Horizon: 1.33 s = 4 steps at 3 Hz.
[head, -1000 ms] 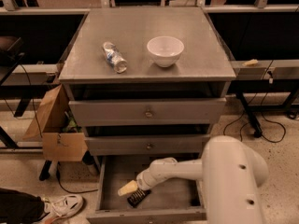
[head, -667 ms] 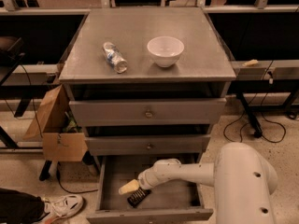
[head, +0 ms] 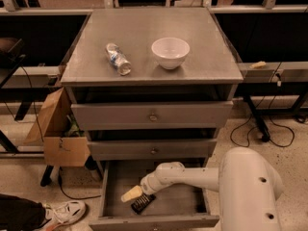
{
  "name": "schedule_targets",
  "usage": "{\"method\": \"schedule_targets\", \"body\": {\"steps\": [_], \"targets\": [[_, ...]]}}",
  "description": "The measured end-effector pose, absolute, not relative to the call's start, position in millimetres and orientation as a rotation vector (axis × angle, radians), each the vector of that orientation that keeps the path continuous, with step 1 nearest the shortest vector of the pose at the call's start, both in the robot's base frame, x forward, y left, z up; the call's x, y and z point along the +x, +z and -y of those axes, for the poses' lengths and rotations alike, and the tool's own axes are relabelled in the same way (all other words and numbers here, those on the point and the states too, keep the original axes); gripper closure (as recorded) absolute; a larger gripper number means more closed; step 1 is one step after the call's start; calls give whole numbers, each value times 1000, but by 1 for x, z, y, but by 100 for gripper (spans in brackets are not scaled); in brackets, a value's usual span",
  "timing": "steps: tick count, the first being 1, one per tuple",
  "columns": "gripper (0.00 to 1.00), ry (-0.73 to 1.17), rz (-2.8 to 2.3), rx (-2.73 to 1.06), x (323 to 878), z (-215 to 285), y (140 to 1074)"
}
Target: Pick rxbar chocolate from bottom drawer and place on counter
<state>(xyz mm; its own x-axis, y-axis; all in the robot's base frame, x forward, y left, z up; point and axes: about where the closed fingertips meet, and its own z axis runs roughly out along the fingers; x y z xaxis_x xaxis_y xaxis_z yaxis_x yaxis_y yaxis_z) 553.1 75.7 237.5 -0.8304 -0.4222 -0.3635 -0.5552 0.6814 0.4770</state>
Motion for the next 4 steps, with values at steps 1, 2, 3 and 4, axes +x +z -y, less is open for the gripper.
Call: {"method": "schedule_targets", "body": {"steps": [1,2,3,4], "targets": [[0,842,-2600,-1026,559,-84,230],[0,825,-2508,-1228,565,-83,222],[0,816,-2405,-1370,572,-71,215],[0,824,-2287,-1450,582,-54,209]]}}
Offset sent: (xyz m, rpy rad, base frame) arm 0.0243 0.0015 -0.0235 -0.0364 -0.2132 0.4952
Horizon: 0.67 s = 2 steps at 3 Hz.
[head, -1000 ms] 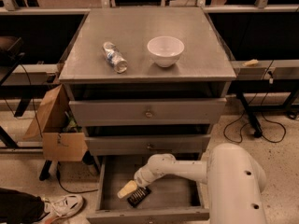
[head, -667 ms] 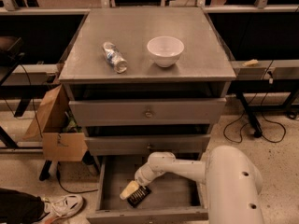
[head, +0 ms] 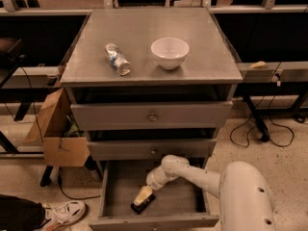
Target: Pick rxbar chocolate from bottom drawer and place on counter
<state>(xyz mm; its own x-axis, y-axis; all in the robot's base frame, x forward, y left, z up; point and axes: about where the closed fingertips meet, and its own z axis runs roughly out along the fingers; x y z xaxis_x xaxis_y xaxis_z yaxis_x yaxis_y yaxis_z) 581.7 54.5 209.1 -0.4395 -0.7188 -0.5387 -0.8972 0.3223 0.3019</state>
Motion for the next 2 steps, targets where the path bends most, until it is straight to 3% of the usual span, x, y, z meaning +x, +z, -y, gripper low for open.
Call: {"method": "schedule_targets", "body": {"steps": [2], "targets": [[0,798,-2195,-1544,583,-53,208]]}}
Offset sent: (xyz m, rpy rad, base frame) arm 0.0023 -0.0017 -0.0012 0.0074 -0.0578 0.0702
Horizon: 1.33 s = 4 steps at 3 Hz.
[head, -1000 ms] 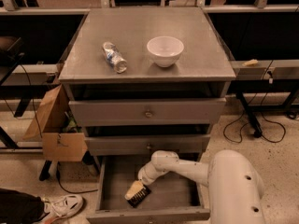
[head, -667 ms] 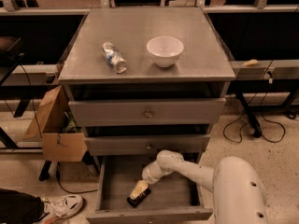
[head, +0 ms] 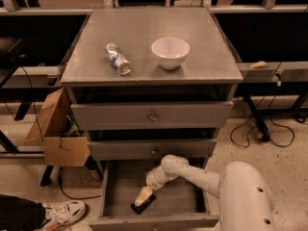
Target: Pick rxbar chocolate from bottom drawer and place on counter
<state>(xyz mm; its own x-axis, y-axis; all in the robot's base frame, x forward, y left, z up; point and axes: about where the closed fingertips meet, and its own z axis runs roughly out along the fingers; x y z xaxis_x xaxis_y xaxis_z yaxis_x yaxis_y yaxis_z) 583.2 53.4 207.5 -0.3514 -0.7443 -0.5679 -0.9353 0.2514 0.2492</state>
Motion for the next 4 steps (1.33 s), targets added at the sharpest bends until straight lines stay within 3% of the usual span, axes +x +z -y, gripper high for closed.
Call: {"method": "schedule_targets", "body": {"steps": [4], "targets": [[0,906,-1700,-1914,568,-89,178]]}}
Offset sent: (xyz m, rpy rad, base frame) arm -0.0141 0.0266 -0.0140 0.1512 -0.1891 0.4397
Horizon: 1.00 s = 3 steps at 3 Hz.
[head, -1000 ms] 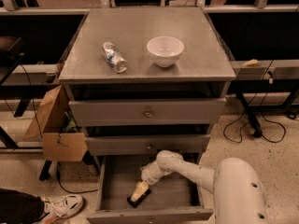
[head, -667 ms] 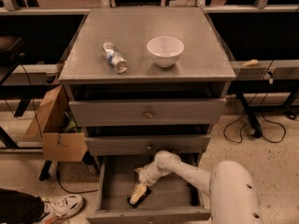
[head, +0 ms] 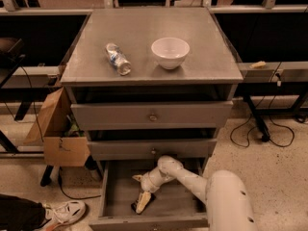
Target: Pick rxbar chocolate from bottom drawer and place on counter
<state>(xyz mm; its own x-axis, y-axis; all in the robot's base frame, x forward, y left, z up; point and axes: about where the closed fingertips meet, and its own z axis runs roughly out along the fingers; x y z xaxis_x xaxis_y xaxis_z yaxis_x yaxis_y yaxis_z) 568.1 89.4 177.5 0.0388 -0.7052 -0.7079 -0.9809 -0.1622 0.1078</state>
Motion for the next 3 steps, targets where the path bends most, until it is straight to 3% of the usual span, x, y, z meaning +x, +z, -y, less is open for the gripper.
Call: {"method": "schedule_targets", "body": {"steps": [2,3], "targets": [[36,806,-1552,-1914,577,-82,184],[34,753,-1498,-1943,576,-77,174]]}}
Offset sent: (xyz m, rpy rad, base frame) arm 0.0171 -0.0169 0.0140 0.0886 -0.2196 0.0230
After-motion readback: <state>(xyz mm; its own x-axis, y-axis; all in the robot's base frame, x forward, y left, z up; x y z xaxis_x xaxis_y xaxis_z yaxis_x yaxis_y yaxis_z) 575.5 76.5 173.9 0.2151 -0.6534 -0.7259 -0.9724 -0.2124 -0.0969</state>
